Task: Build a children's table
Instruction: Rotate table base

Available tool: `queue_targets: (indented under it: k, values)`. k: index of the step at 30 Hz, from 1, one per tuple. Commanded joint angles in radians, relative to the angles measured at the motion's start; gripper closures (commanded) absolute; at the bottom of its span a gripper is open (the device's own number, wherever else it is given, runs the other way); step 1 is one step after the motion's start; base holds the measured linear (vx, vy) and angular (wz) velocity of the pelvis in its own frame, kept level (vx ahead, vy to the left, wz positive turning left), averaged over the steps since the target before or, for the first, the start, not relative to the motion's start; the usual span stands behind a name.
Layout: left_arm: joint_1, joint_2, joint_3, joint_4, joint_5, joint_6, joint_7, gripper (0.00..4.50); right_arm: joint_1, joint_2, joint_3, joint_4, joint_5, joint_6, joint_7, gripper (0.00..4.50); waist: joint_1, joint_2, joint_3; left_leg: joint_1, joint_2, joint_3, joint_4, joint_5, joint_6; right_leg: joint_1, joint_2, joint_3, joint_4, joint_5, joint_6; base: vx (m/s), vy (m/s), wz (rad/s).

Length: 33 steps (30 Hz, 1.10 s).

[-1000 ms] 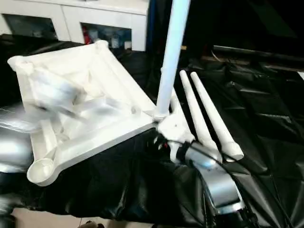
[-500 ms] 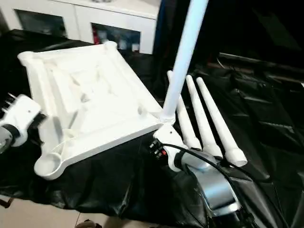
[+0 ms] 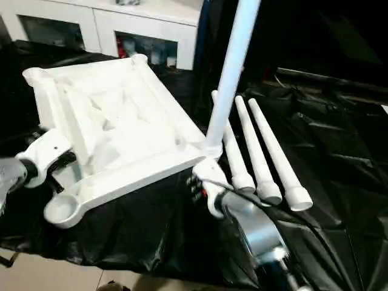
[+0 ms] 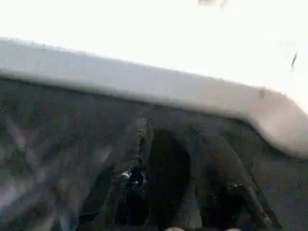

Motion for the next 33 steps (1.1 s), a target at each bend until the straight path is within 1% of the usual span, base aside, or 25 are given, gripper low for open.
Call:
queue_targets:
  k: [1, 2, 3, 4, 5, 6, 7, 8, 9, 10, 11, 12, 16, 17, 19, 20, 21, 24, 25, 26, 28, 29, 31, 32, 33]
  values:
    - [0.001, 0.03, -0.048, -0.003, 0.017, -0.013, -0.069, 4.5, -0.034, 0.008, -0.03, 0.057, 0.01, -0.039, -0.023, 3.56, 0.003, 0.038, -0.066, 0.023, 0.041, -0.028, -0.071, -0.231, -0.067, 0.033, -0.082, 0.049, -0.061, -0.13, -0.18, 0.0, 0.0, 0.0]
    - [0.006, 0.05, -0.069, -0.026, 0.002, -0.009, -0.125, 4.5, -0.063, 0.016, -0.027, 0.102, 0.004, -0.076, -0.029, 3.65, 0.0, 0.033, -0.066, 0.018, 0.039, -0.028, -0.072, -0.219, -0.068, 0.038, -0.081, 0.048, -0.058, -0.122, -0.184, 0.0, 0.0, 0.0]
    - [0.012, 0.062, -0.08, -0.05, -0.011, -0.002, -0.161, 4.5, -0.081, 0.024, -0.03, 0.133, 0.005, -0.088, -0.035, 3.77, -0.001, 0.029, -0.066, 0.019, 0.04, -0.026, -0.071, -0.205, -0.067, 0.037, -0.081, 0.048, -0.057, -0.107, -0.188, 0.0, 0.0, 0.0]
    - [0.012, 0.062, -0.08, -0.05, -0.011, -0.002, -0.161, 4.5, -0.081, 0.024, -0.03, 0.133, 0.005, -0.088, -0.035, 3.77, -0.001, 0.029, -0.066, 0.019, 0.04, -0.026, -0.071, -0.205, -0.067, 0.037, -0.081, 0.048, -0.057, -0.107, -0.188, 0.0, 0.0, 0.0]
    - [0.018, 0.071, -0.089, -0.074, -0.022, 0.006, -0.191, 4.5, -0.096, 0.031, -0.031, 0.159, 0.006, -0.096, -0.038, 3.87, -0.001, 0.034, -0.067, 0.022, 0.04, -0.022, -0.068, -0.19, -0.067, 0.036, -0.079, 0.049, -0.053, -0.073, -0.199, 0.0, 0.0, 0.0]
    - [0.025, 0.079, -0.099, -0.099, -0.035, 0.016, -0.223, 4.5, -0.111, 0.036, -0.03, 0.187, 0.005, -0.109, -0.038, 3.87, 0.001, 0.03, -0.068, 0.02, 0.039, -0.022, -0.069, -0.18, -0.065, 0.039, -0.08, 0.048, -0.05, -0.066, -0.203, 0.0, 0.0, 0.0]
    - [0.034, 0.088, -0.113, -0.129, -0.051, 0.024, -0.259, 4.5, -0.127, 0.042, -0.028, 0.222, 0.0, -0.124, -0.04, 3.97, -0.001, 0.028, -0.067, 0.019, 0.039, -0.021, -0.07, -0.18, -0.063, 0.039, -0.079, 0.048, -0.051, -0.068, -0.204, 0.0, 0.0, 0.0]
    - [0.039, 0.093, -0.12, -0.143, -0.059, 0.027, -0.276, 4.5, -0.136, 0.045, -0.026, 0.241, -0.004, -0.134, -0.04, 4.06, 0.0, 0.031, -0.067, 0.021, 0.04, -0.022, -0.069, -0.184, -0.065, 0.037, -0.082, 0.048, -0.051, -0.076, -0.207, 0.0, 0.0, 0.0]
    - [0.05, 0.091, -0.135, -0.179, -0.085, 0.044, -0.308, 4.5, -0.153, 0.054, -0.027, 0.279, -0.007, -0.152, -0.044, 4.14, -0.002, 0.027, -0.065, 0.02, 0.04, -0.021, -0.069, -0.202, -0.065, 0.038, -0.083, 0.049, -0.053, -0.108, -0.206, 0.0, 0.0, 0.0]
    - [0.052, 0.089, -0.138, -0.188, -0.092, 0.048, -0.315, 4.5, -0.158, 0.057, -0.027, 0.291, -0.007, -0.158, -0.045, 4.24, -0.003, 0.027, -0.064, 0.019, 0.039, -0.021, -0.07, -0.203, -0.064, 0.038, -0.081, 0.05, -0.055, -0.117, -0.204, 0.0, 0.0, 0.0]
    - [0.06, 0.078, -0.153, -0.23, -0.122, 0.068, -0.349, 4.5, -0.185, 0.07, -0.031, 0.355, -0.005, -0.192, -0.047, 4.24, -0.004, 0.027, -0.064, 0.019, 0.04, -0.021, -0.07, -0.211, -0.066, 0.037, -0.084, 0.051, -0.056, -0.135, -0.202, 0.0, 0.0, 0.0]
    - [0.059, 0.048, -0.16, -0.261, -0.149, 0.09, -0.356, 4.5, -0.204, 0.079, -0.03, 0.398, -0.007, -0.226, -0.05, 4.38, -0.005, 0.029, -0.064, 0.019, 0.039, -0.021, -0.069, -0.209, -0.071, 0.038, -0.084, 0.051, -0.056, -0.141, -0.207, 0.0, 0.0, 0.0]
    - [0.049, -0.018, -0.165, -0.303, -0.187, 0.12, -0.348, 4.5, -0.227, 0.093, -0.033, 0.441, -0.007, -0.25, -0.048, 4.46, -0.003, 0.028, -0.067, 0.019, 0.039, -0.018, -0.067, -0.194, -0.067, 0.04, -0.079, 0.05, -0.052, -0.099, -0.209, 0.0, 0.0, 0.0]
    - [0.038, -0.055, -0.173, -0.314, -0.193, 0.133, -0.328, 4.5, -0.238, 0.098, -0.033, 0.464, -0.008, -0.265, -0.048, 4.46, -0.005, 0.02, -0.068, 0.014, 0.038, -0.017, -0.066, -0.179, -0.062, 0.045, -0.079, 0.05, -0.05, -0.083, -0.209, 0.0, 0.0, 0.0]
    - [-0.008, -0.145, -0.195, -0.281, -0.174, 0.119, -0.259, 4.5, -0.258, 0.107, -0.03, 0.5, -0.01, -0.296, -0.044, 4.46, -0.006, 0.022, -0.066, 0.014, 0.038, -0.015, -0.063, -0.193, -0.053, 0.042, -0.08, 0.052, -0.056, -0.119, -0.203, 0.0, 0.0, 0.0]
    - [-0.008, -0.145, -0.195, -0.281, -0.174, 0.119, -0.259, 4.5, -0.258, 0.107, -0.03, 0.5, -0.01, -0.296, -0.044, 4.46, -0.006, 0.022, -0.066, 0.014, 0.038, -0.015, -0.063, -0.193, -0.053, 0.042, -0.08, 0.052, -0.056, -0.119, -0.203, 0.0, 0.0, 0.0]
    - [-0.039, -0.191, -0.2, -0.236, -0.153, 0.1, -0.211, 4.5, -0.273, 0.113, -0.034, 0.53, -0.012, -0.315, -0.043, 4.46, -0.003, 0.02, -0.066, 0.012, 0.036, -0.017, -0.063, -0.198, -0.051, 0.044, -0.08, 0.052, -0.059, -0.151, -0.19, 0.0, 0.0, 0.0]
    - [-0.064, -0.221, -0.202, -0.197, -0.134, 0.088, -0.173, 4.5, -0.286, 0.118, -0.039, 0.559, -0.015, -0.337, -0.043, 4.46, -0.006, 0.018, -0.066, 0.011, 0.036, -0.021, -0.062, -0.22, -0.052, 0.043, -0.082, 0.051, -0.066, -0.222, -0.165, 0.0, 0.0, 0.0]
    - [-0.073, -0.232, -0.203, -0.182, -0.127, 0.086, -0.158, 4.5, -0.29, 0.119, -0.041, 0.57, -0.016, -0.344, -0.044, 4.46, -0.008, 0.017, -0.066, 0.01, 0.037, -0.022, -0.063, -0.218, -0.052, 0.044, -0.082, 0.051, -0.065, -0.223, -0.163, 0.0, 0.0, 0.0]
    - [-0.092, -0.25, -0.202, -0.148, -0.115, 0.073, -0.13, 4.5, -0.293, 0.12, -0.042, 0.575, -0.017, -0.349, -0.045, 4.46, -0.008, 0.022, -0.067, 0.01, 0.036, -0.022, -0.062, -0.216, -0.052, 0.043, -0.081, 0.05, -0.065, -0.222, -0.162, 0.0, 0.0, 0.0]
    - [-0.125, -0.28, -0.199, -0.097, -0.1, 0.057, -0.081, 4.5, -0.297, 0.119, -0.044, 0.586, -0.019, -0.362, -0.05, 4.46, -0.008, 0.027, -0.068, 0.013, 0.036, -0.021, -0.061, -0.218, -0.05, 0.039, -0.076, 0.049, -0.065, -0.194, -0.167, 0.0, 0.0, 0.0]
    - [-0.131, -0.288, -0.199, -0.091, -0.098, 0.057, -0.071, 4.5, -0.298, 0.116, -0.045, 0.591, -0.022, -0.371, -0.056, 4.46, -0.006, 0.026, -0.07, 0.012, 0.036, -0.022, -0.061, -0.209, -0.049, 0.043, -0.077, 0.048, -0.061, -0.172, -0.173, 0.0, 0.0, 0.0]
    - [-0.136, -0.288, -0.201, -0.096, -0.097, 0.06, -0.067, 4.5, -0.303, 0.101, -0.063, 0.583, -0.02, -0.374, -0.073, 4.46, -0.004, 0.03, -0.072, 0.012, 0.036, -0.023, -0.06, -0.194, -0.049, 0.044, -0.077, 0.048, -0.057, -0.132, -0.183, 0.0, 0.0, 0.0]
    - [-0.135, -0.285, -0.201, -0.101, -0.098, 0.062, -0.069, 4.5, -0.304, 0.097, -0.069, 0.577, -0.018, -0.37, -0.079, 4.46, -0.005, 0.027, -0.072, 0.009, 0.035, -0.022, -0.06, -0.186, -0.046, 0.046, -0.076, 0.047, -0.055, -0.115, -0.188, 0.0, 0.0, 0.0]
    - [-0.134, -0.284, -0.2, -0.103, -0.099, 0.062, -0.07, 4.5, -0.304, 0.095, -0.073, 0.574, -0.017, -0.368, -0.082, 4.46, -0.004, 0.027, -0.073, 0.011, 0.035, -0.02, -0.058, -0.181, -0.042, 0.045, -0.075, 0.048, -0.054, -0.099, -0.193, 0.0, 0.0, 0.0]
